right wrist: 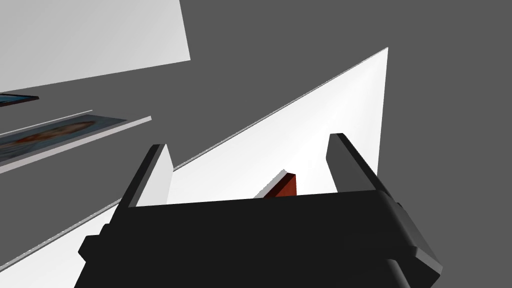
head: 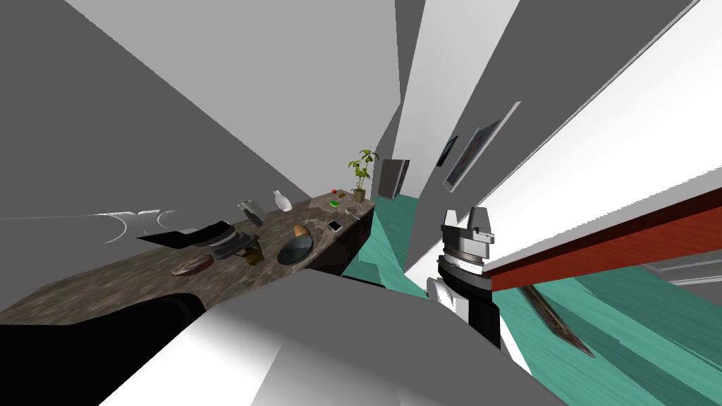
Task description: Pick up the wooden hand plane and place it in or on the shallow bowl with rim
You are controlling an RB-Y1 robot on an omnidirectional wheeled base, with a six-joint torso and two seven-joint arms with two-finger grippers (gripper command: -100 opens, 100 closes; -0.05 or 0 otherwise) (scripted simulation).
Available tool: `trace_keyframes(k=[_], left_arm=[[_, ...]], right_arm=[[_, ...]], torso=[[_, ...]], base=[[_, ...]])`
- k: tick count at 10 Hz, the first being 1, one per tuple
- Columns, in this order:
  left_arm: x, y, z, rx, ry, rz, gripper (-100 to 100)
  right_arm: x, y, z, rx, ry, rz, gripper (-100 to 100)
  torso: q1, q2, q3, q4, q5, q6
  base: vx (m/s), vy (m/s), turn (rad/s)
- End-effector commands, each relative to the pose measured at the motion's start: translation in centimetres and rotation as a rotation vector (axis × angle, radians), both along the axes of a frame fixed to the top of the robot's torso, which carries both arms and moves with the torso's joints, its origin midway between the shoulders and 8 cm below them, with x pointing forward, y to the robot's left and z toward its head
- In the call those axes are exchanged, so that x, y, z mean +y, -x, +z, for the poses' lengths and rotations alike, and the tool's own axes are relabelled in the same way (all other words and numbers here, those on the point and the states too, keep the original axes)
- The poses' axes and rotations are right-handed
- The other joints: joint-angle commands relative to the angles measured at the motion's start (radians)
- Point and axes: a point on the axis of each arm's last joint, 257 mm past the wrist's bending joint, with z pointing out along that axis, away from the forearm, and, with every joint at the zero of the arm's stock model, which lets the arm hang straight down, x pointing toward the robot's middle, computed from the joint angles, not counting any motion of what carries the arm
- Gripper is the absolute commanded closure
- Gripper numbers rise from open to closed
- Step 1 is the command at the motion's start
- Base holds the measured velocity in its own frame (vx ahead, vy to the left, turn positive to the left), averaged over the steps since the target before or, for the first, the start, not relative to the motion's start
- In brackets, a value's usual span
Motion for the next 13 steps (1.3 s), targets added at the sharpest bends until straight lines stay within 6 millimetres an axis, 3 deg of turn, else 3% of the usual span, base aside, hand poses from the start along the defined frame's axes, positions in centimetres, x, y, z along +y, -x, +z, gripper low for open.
trace_keyframes(k=[1,7,13], left_arm=[[0.4,-1.7,1.6,-0.011,-0.014,0.007,100],[0.0,-5.3,4.8,-0.024,-0.024,-0.01,100],[-3.2,-9.1,7.3,0.002,0.009,-0.103,100]], right_arm=[[0.0,0.0,0.0,0.0,0.0,0.0,0],[0.0,0.0,0.0,0.0,0.0,0.0,0],[0.0,0.0,0.0,0.0,0.0,0.0,0]], torso=[[0.0,0.0,0.0,0.0,0.0,0.0],[-0.003,0.0,0.0,0.0,-0.001,0.001],[-0.007,-0.002,-0.001,0.0,-0.004,0.004]], base=[[-0.003,-0.074,0.139],[-0.001,-0.066,0.058],[0.002,-0.098,0.041]])
